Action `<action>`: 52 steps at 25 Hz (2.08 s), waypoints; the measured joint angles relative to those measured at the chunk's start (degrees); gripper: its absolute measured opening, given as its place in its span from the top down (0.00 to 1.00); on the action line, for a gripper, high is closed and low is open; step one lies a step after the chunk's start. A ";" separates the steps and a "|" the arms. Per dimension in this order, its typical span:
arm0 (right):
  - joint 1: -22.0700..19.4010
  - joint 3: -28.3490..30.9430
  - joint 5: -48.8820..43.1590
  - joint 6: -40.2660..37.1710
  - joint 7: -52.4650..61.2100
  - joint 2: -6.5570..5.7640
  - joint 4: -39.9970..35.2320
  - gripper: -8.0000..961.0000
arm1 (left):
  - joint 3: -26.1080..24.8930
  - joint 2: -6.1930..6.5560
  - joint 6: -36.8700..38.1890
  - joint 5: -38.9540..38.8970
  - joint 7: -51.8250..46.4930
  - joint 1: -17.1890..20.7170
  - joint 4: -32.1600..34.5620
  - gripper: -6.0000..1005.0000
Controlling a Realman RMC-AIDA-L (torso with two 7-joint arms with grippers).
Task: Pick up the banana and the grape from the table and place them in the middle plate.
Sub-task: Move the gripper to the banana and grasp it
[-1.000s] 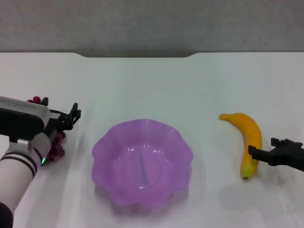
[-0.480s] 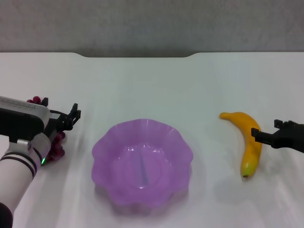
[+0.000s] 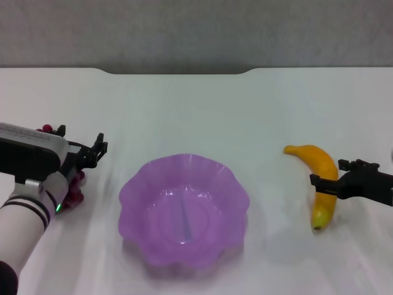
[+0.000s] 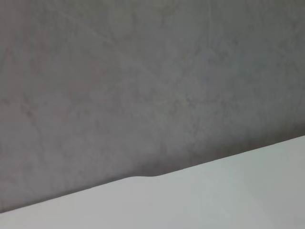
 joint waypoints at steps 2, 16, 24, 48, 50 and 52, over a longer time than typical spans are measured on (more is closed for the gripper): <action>0.26 -0.07 -0.50 0.03 0.01 0.27 0.03 0.14 | 0.00 -0.01 0.00 0.02 0.30 0.00 -0.07 0.17; 0.17 0.42 -2.59 1.89 0.03 2.14 2.28 0.15 | 0.00 -0.07 0.03 0.05 0.41 0.13 -0.62 0.17; 0.22 1.94 -2.59 1.89 0.04 1.76 1.70 0.15 | 0.00 -0.07 0.03 0.05 0.42 0.47 -0.62 0.17; 0.76 1.36 -3.79 1.47 -0.11 2.95 1.61 0.17 | 0.00 -0.06 0.03 0.05 0.42 0.53 -0.70 0.17; 0.82 1.32 -4.11 1.43 -0.03 3.28 1.66 0.18 | 0.00 -0.06 0.03 0.04 0.42 0.49 -0.70 0.17; 0.86 1.31 -4.32 1.40 0.03 3.66 1.77 0.18 | 0.00 -0.06 0.03 0.04 0.42 0.48 -0.70 0.17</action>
